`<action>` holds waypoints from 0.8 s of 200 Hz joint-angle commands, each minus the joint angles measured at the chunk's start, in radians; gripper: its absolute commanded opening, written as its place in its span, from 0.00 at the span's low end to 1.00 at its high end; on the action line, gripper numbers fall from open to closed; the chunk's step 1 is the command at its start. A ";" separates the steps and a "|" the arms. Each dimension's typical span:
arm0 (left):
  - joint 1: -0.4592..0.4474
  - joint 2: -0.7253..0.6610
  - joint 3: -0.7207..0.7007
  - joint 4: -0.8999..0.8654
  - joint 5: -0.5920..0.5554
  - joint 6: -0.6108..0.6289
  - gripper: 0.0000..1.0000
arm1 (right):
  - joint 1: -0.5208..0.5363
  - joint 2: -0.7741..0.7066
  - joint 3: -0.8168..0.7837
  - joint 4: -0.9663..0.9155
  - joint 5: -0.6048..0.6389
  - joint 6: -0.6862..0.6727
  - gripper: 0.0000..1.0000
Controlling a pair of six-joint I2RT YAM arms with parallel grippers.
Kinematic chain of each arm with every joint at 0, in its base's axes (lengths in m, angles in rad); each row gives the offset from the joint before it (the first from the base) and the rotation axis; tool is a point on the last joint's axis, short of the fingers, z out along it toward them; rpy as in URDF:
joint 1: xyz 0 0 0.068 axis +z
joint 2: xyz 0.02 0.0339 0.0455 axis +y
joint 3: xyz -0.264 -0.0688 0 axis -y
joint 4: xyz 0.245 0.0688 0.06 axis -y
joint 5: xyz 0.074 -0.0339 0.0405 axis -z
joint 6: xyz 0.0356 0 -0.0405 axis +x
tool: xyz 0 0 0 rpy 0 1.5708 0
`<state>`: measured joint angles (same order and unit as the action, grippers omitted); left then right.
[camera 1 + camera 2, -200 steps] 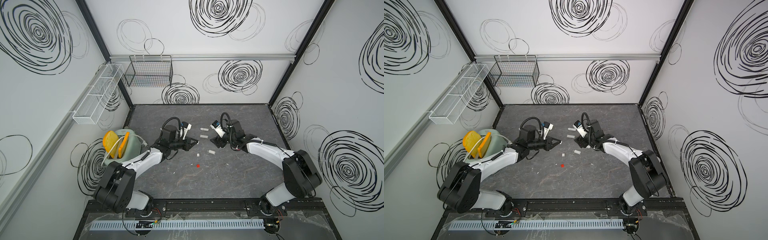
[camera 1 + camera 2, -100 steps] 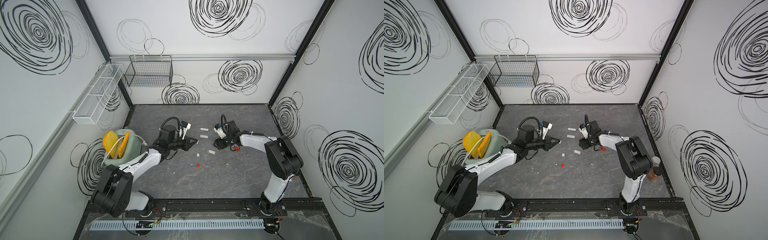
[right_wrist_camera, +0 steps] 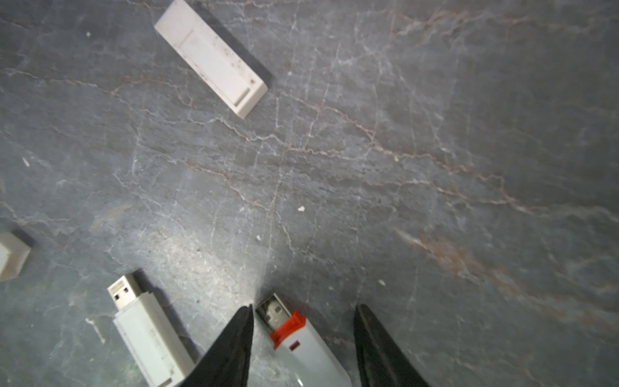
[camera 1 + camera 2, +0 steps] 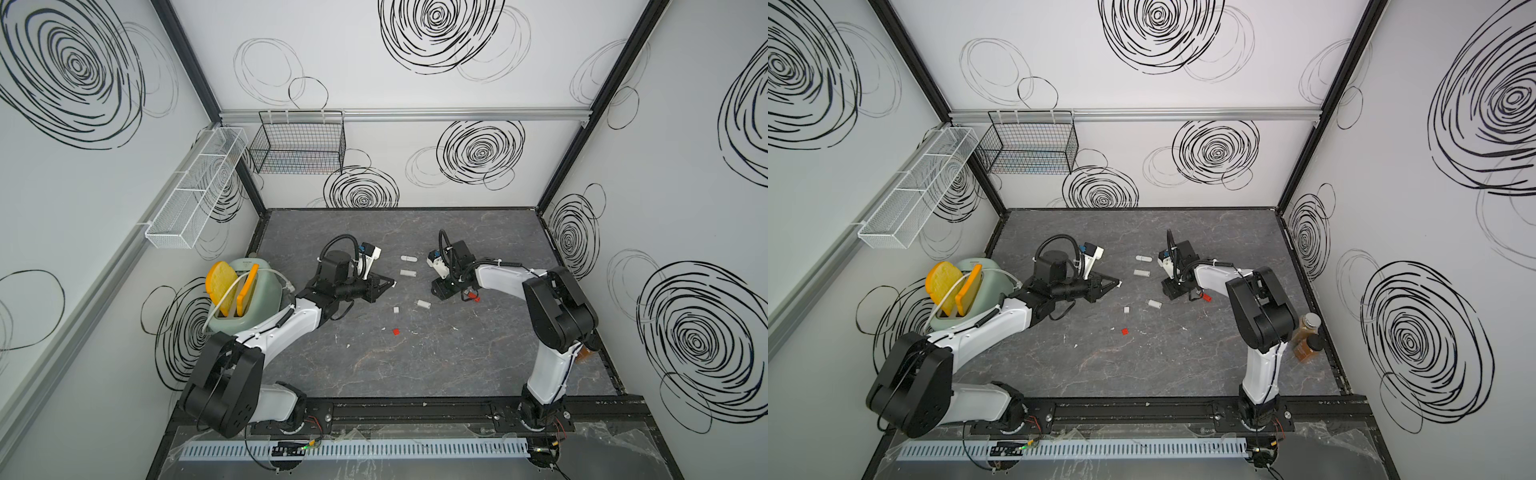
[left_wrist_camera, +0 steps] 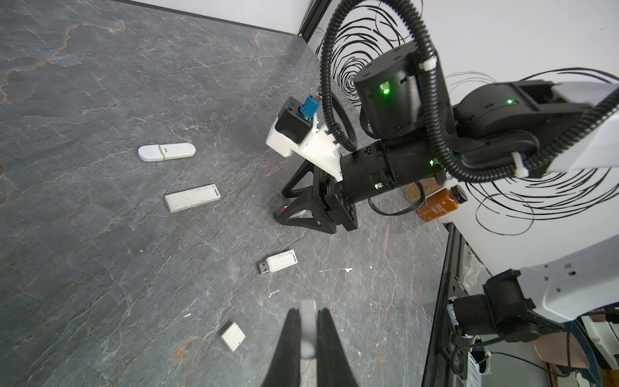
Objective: Close the usb drive cover
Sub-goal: Pick up the USB drive from the center of the board.
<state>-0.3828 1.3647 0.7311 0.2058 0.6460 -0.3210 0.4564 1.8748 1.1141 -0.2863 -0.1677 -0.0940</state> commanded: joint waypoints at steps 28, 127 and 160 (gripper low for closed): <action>0.015 -0.020 -0.007 0.021 -0.006 0.030 0.00 | 0.043 0.011 -0.006 -0.139 0.060 -0.041 0.45; 0.018 -0.006 -0.017 0.038 -0.011 0.036 0.00 | 0.051 0.008 -0.022 -0.191 0.119 -0.053 0.40; 0.017 -0.003 -0.010 0.027 -0.016 0.039 0.00 | 0.051 0.017 -0.005 -0.228 0.115 -0.056 0.33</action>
<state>-0.3737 1.3647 0.7265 0.2058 0.6376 -0.3027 0.5030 1.8690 1.1225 -0.3626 -0.0658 -0.1379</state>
